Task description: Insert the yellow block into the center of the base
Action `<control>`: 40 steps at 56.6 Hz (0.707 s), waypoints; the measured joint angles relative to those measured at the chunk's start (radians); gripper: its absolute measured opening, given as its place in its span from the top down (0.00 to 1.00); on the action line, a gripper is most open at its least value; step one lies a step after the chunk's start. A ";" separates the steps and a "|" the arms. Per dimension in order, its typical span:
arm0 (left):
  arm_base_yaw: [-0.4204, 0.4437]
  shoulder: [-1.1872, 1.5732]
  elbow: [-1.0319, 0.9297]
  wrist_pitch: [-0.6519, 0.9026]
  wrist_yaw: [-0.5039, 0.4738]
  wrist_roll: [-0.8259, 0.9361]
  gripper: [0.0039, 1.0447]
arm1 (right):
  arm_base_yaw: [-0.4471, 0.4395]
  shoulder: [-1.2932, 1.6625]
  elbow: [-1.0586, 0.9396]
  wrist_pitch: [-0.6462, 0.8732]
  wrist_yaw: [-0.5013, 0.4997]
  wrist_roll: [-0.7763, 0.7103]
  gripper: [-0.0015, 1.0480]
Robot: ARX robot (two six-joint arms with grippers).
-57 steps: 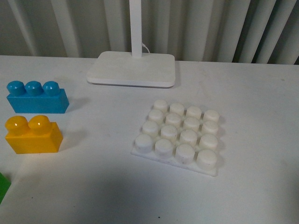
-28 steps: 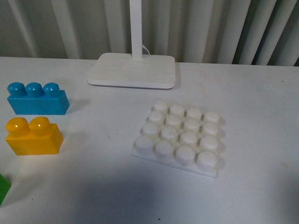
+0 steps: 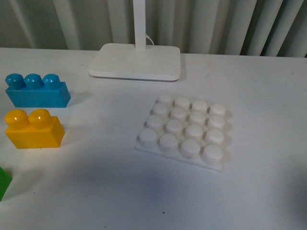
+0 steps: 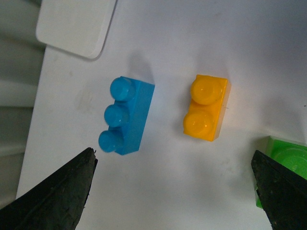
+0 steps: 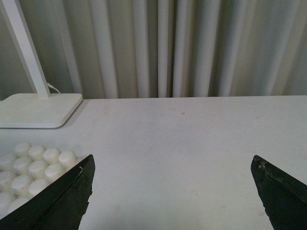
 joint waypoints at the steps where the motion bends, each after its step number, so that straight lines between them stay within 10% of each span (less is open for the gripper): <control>1: -0.007 0.016 0.013 -0.010 -0.006 0.012 0.06 | 0.000 0.000 0.000 0.000 0.000 0.000 0.09; 40: -0.192 0.314 0.174 -0.123 -0.152 0.035 0.06 | 0.000 0.000 0.000 0.000 0.000 0.000 0.09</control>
